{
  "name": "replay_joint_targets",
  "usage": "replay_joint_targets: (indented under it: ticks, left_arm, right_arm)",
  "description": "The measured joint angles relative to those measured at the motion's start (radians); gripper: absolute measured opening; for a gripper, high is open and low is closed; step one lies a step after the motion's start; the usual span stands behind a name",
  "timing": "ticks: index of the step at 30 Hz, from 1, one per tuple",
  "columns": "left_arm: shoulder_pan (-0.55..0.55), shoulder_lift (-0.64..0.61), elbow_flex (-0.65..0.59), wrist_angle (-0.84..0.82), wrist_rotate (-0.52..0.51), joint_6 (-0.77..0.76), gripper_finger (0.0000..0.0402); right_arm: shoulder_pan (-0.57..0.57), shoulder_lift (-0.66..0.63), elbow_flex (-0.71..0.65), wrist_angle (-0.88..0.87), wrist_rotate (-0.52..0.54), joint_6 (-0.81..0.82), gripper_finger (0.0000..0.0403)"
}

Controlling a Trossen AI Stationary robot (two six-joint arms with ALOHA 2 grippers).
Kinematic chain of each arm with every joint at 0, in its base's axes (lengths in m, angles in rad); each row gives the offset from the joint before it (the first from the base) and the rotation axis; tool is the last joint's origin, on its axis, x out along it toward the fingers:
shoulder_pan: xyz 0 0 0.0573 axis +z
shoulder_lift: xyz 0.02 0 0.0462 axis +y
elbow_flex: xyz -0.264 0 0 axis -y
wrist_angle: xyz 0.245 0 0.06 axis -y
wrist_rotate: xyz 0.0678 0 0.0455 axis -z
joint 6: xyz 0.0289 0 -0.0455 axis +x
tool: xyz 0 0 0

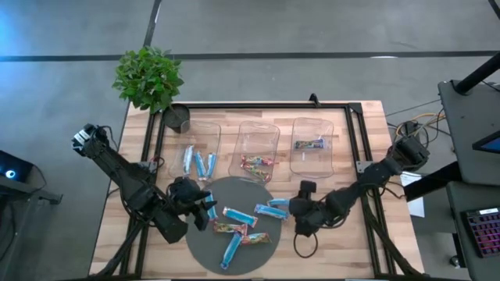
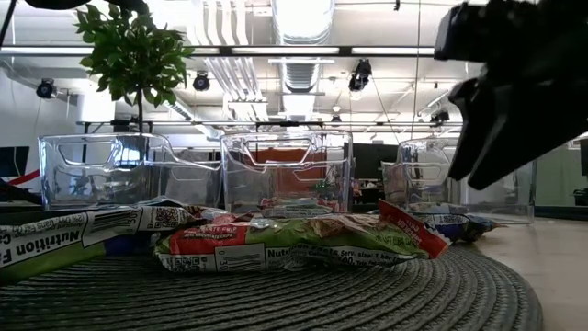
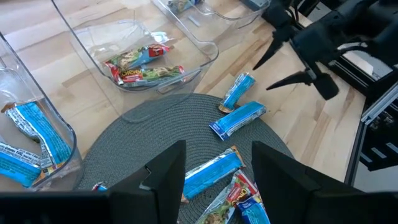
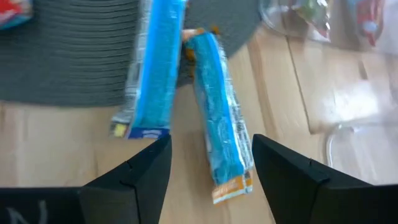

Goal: Pick and place Granola Bars by type
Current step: Put the yellow granola bar into the left transparent bin

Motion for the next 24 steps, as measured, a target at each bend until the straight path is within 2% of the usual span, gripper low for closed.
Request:
replay_joint_targets:
  ticks: [5,11,19,24]
  left_arm:
    - [0.0,0.0,0.0,0.0,0.0,0.004,0.0165]
    - [0.0,0.0,0.0,-0.001,0.0,0.004,0.0165]
    - [0.0,0.0,0.0,0.004,0.0,-0.002,0.0165]
    - [0.002,0.0,0.0,0.004,-0.001,-0.003,0.0165]
  right_arm:
    - [-0.022,0.04,-0.023,0.005,0.001,0.006,0.0215]
    - [-0.064,0.104,-0.027,0.014,-0.061,0.011,0.0215]
    - [-0.082,0.107,-0.022,0.013,-0.078,-0.011,0.0214]
    - [-0.124,0.114,-0.036,0.043,-0.18,-0.011,0.0214]
